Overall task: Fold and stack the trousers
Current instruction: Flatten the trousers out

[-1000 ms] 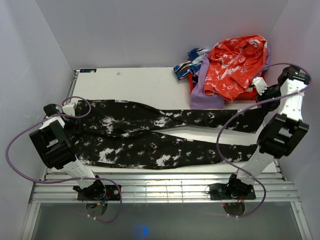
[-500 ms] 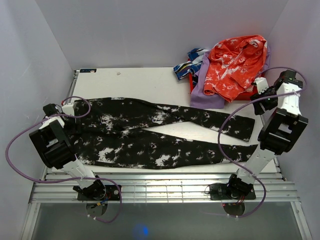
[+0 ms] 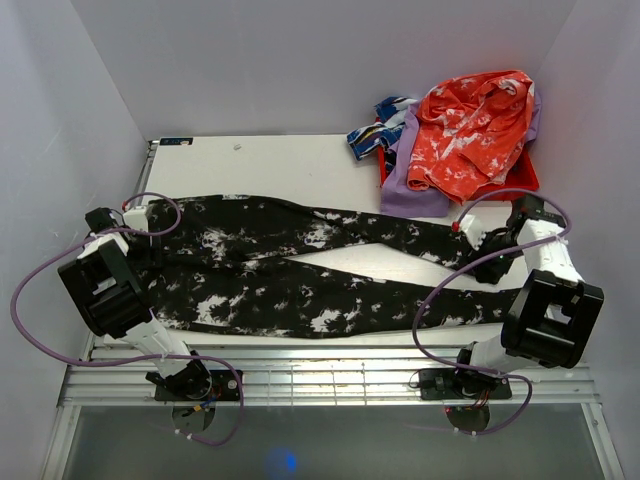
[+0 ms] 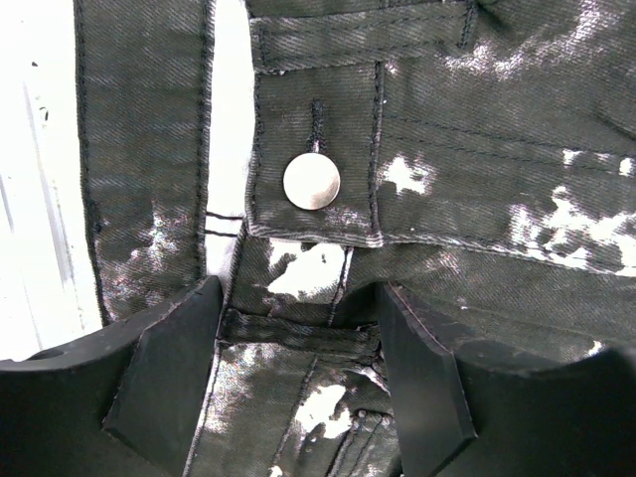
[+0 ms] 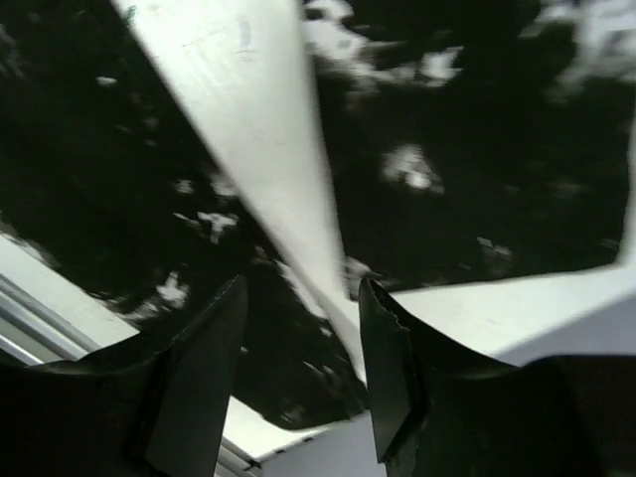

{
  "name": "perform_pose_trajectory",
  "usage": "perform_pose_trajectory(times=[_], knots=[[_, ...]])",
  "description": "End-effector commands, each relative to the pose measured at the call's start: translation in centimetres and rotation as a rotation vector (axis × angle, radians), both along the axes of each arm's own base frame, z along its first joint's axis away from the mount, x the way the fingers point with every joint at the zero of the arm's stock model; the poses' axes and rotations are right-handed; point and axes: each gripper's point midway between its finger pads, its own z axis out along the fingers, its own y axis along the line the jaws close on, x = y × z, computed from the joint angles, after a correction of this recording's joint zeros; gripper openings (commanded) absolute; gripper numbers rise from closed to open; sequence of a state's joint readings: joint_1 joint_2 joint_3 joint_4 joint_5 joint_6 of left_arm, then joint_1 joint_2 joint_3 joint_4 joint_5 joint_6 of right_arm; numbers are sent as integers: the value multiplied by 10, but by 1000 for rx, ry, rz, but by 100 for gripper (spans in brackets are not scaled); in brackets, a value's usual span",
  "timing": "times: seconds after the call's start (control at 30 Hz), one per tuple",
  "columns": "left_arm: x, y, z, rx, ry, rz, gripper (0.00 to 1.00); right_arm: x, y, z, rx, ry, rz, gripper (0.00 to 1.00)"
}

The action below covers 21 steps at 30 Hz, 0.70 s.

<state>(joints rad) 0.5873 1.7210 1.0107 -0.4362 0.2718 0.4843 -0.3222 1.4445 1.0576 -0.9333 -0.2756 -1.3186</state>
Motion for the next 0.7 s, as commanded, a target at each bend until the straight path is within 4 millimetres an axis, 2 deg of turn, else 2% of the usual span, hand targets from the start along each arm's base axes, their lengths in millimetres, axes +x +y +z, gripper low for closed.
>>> perform_pose_trajectory(times=[0.0,0.07,0.17,0.33,0.43,0.53,0.63,0.67], knots=[[-6,1,0,-10,10,19,75,7,0,-15,-46,-38,40,57],[-5,1,0,-14,9,19,75,1,4,-30,-43,-6,40,62],[-6,0,-2,-17,10,19,75,4,4,-45,-49,-3,40,68],[-9,-2,-7,-23,20,19,75,6,7,-64,-45,2,44,68],[-10,-4,-10,-33,24,21,75,18,6,-71,-51,-42,16,65],[-10,-5,-10,-41,26,22,75,26,6,-75,-48,-56,5,57],[-9,-3,-10,-34,24,23,74,30,-1,-76,-87,-78,7,36],[-10,-3,-10,-35,25,26,74,32,-3,-74,-98,-87,0,24]])
